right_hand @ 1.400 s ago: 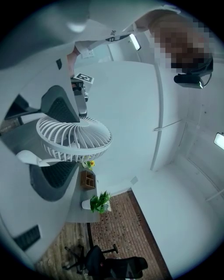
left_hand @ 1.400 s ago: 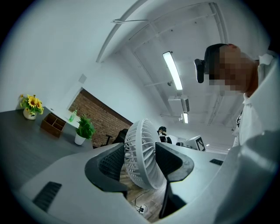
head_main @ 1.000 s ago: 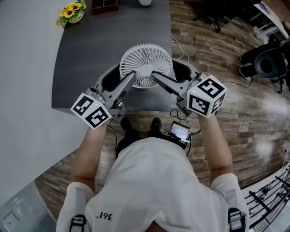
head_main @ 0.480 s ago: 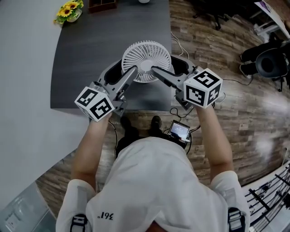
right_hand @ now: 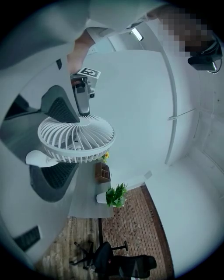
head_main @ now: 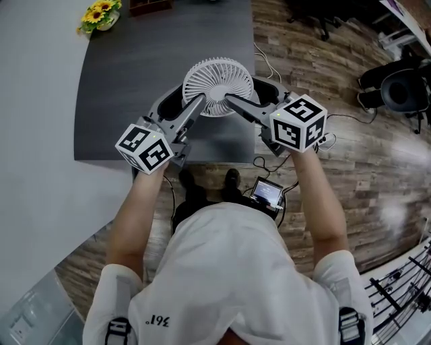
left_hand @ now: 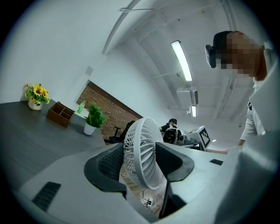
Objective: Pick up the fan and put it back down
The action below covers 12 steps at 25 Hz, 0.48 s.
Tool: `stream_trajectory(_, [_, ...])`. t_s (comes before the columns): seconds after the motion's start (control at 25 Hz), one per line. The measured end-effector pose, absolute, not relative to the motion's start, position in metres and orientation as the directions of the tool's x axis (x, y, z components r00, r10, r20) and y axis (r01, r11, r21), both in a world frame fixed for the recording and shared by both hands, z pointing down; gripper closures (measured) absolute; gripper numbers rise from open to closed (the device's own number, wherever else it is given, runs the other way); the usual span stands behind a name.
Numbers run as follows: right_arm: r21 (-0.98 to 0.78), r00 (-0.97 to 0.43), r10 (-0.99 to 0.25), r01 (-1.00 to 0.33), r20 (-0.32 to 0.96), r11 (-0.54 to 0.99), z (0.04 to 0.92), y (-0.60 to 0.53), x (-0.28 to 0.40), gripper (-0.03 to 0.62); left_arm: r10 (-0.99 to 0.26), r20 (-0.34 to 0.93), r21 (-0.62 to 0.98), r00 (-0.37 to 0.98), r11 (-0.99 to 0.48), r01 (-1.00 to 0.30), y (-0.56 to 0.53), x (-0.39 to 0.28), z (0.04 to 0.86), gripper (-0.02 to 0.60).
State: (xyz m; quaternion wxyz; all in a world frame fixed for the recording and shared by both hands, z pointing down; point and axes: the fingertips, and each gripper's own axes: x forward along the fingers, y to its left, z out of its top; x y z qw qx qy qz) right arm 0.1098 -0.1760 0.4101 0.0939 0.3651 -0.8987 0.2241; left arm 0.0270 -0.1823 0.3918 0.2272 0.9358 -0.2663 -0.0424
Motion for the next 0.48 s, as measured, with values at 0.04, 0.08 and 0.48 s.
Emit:
stream_trajectory(0.04, [-0.330,-0.715,-0.613,-0.699,0.335,0.635,0.411,-0.177,0.110,0.311,-0.518,0.040,0.445,0.855,-0.757,-0.479,-0.183,0.027,0.393,0.347])
stream_trajectory(0.08, [-0.324,-0.714,-0.612,-0.700,0.339,0.637,0.412,-0.178,0.110,0.311,-0.518,0.040,0.442,0.855,-0.758,-0.480,-0.184,0.027,0.395,0.347])
stream_trajectory(0.48, [-0.291,-0.710,-0.613,-0.703,0.348,0.649,0.421,-0.177,0.109,0.312,-0.511,0.049,0.422,0.858,-0.768,-0.481,-0.183,0.026,0.404,0.347])
